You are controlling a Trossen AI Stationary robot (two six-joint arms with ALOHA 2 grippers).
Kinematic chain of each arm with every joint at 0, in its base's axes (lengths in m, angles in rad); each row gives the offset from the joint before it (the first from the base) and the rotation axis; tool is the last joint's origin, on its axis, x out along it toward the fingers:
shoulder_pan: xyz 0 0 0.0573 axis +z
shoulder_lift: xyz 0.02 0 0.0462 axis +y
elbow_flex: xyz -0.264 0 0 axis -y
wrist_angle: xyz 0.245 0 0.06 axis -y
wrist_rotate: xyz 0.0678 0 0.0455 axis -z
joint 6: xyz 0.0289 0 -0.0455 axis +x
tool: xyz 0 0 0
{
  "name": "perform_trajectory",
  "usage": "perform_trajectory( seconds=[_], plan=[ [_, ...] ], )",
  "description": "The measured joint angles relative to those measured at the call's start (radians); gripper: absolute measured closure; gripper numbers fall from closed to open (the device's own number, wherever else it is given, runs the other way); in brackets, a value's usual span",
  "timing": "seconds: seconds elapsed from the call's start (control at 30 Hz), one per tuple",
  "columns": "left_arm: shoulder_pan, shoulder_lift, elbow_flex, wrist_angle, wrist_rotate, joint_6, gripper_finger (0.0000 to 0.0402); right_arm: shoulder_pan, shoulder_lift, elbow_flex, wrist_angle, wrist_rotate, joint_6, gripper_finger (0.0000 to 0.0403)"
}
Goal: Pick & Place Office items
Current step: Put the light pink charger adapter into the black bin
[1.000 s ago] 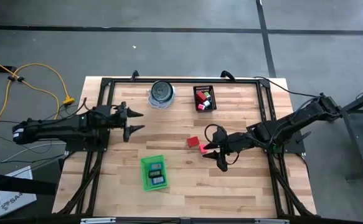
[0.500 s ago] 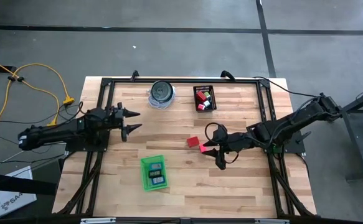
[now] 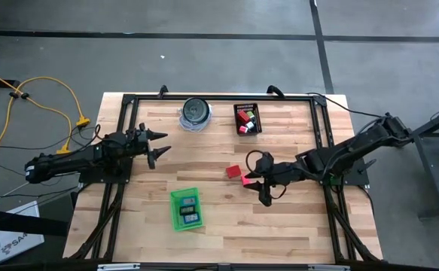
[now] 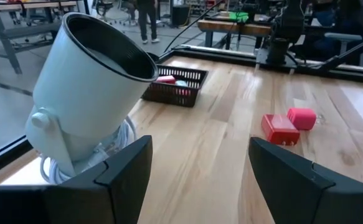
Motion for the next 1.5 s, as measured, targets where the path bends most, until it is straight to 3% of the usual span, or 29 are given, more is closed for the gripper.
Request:
perform_trajectory(
  seconds=[0.3, 0.7, 1.5],
  plan=[
    [-0.007, 0.000, -0.003, 0.007, 0.009, -0.021, 0.0143, -0.007, 0.063, 0.000, 0.013, -0.004, 0.000, 0.0250],
    [-0.049, 0.001, -0.058, 0.103, 0.001, -0.008, 0.0143, -0.010, 0.060, 0.000, 0.079, -0.007, -0.028, 0.0250],
    [-0.049, 0.002, -0.063, 0.114, -0.017, -0.016, 0.0143, -0.008, 0.059, 0.000, 0.080, -0.008, -0.028, 0.0250]
  ],
)
